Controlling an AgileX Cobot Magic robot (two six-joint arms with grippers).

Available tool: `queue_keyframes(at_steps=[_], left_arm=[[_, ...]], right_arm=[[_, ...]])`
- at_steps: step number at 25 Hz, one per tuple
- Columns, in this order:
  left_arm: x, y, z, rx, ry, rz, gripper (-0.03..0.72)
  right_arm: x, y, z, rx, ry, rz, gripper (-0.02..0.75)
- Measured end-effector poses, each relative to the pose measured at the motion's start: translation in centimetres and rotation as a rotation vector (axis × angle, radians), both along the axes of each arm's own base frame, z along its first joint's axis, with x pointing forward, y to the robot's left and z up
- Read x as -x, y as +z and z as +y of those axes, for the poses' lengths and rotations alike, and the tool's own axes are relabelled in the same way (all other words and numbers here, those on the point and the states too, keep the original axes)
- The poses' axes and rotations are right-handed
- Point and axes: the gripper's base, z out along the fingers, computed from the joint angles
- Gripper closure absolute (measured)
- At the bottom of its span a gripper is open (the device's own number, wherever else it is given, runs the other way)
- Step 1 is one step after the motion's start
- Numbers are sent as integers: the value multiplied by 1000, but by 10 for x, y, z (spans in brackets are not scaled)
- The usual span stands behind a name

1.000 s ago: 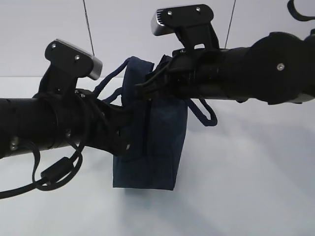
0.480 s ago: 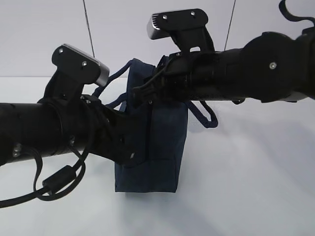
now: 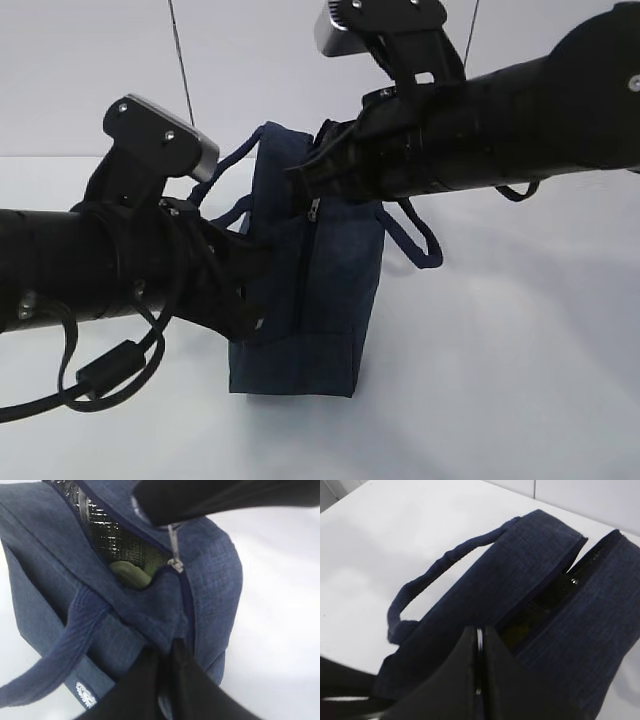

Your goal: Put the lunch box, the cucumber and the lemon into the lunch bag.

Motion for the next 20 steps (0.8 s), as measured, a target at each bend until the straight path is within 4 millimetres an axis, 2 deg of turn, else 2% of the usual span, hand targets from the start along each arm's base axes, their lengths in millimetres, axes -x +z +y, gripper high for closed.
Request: queue_keyframes(at_steps=[3,6,9,12,20], left_arm=[[0,-1,0,-11,-4,3,647],[1,-2,1,-23,-6,11,582],[1,-3,1,-35,-8,21,449],[4,-2,3,-51,-8,36,353],[12,18,12,40,54,84,323]], right_arm=[[5,4,-3,7,17,30,751],[9,2,-4,23,35,72,751],[13,1,-4,42,59,118,751],[17,-1,-4,65,87,171,751],[21,-3,-5,79,105,204,751]])
